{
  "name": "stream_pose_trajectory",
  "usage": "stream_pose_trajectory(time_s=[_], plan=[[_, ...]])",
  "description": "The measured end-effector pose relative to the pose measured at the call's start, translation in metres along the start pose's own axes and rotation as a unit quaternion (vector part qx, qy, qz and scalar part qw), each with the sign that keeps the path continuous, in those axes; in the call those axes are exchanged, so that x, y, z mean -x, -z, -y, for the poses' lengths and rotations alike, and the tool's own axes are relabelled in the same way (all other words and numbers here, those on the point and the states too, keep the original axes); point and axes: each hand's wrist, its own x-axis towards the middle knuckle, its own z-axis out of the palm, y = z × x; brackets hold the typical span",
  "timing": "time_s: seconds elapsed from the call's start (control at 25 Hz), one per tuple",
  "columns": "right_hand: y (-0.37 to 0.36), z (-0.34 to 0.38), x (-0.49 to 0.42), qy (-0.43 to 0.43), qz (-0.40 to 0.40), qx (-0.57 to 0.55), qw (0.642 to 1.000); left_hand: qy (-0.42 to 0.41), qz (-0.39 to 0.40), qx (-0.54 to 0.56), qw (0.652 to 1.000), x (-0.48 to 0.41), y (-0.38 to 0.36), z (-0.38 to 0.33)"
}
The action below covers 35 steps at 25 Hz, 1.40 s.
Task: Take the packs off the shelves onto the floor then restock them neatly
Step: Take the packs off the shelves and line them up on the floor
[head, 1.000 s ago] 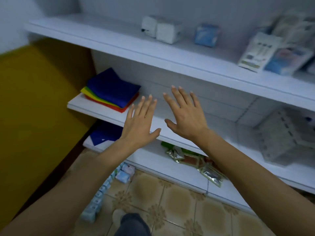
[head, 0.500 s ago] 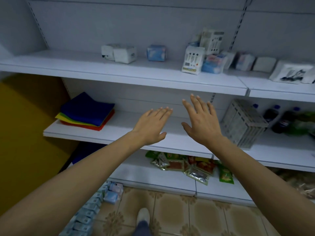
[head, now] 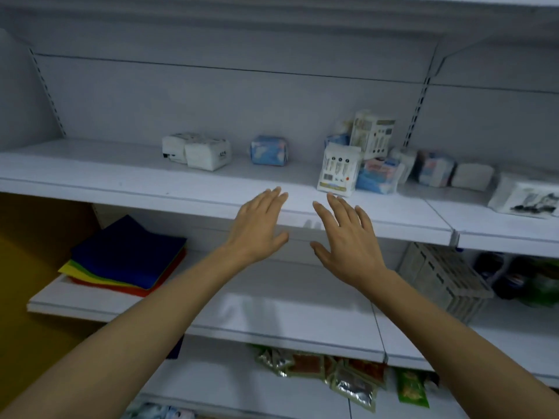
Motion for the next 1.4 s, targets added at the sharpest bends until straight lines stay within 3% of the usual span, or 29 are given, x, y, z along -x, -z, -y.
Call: stream_pose_trajectory(time_s=[0.4,0.56,0.72,0.96,1.04,1.12,1.2,1.28,1.4], plan=[[-0.065,-0.017,-0.197,0.002,-0.061,-0.014,0.998,-0.024,-0.072,0.006,0.997,-0.183,-0.061,0.117],[-0.077,-0.028,-0.243,-0.016,-0.063,0.028,0.998,-0.018,-0.042,-0.021,0.999,-0.235,-0.084,0.152],[-0.067,-0.045,-0.276,-0.064,0.007,0.059,0.996,0.012,-0.009,-0.002,1.0,-0.262,-0.109,0.173],[-0.081,-0.045,-0.292,-0.075,0.041,0.078,0.993,-0.036,-0.184,0.159,0.969,-0.264,-0.117,0.198],[-0.085,-0.043,-0.297,-0.083,0.037,0.065,0.994,0.012,-0.207,0.289,0.935,-0.264,-0.106,0.193],[-0.086,-0.037,-0.302,-0.117,0.028,-0.058,0.991,0.109,-0.196,0.5,0.836,-0.266,-0.094,0.178],[-0.086,-0.031,-0.308,-0.138,0.035,-0.252,0.957,0.144,-0.129,0.643,0.741,-0.272,-0.088,0.164],[-0.087,-0.021,-0.309,-0.116,0.056,-0.334,0.934,0.117,-0.068,0.69,0.712,-0.27,-0.088,0.157],[-0.068,-0.028,-0.308,-0.092,0.103,-0.228,0.964,0.128,-0.061,0.674,0.725,-0.262,-0.089,0.154]])
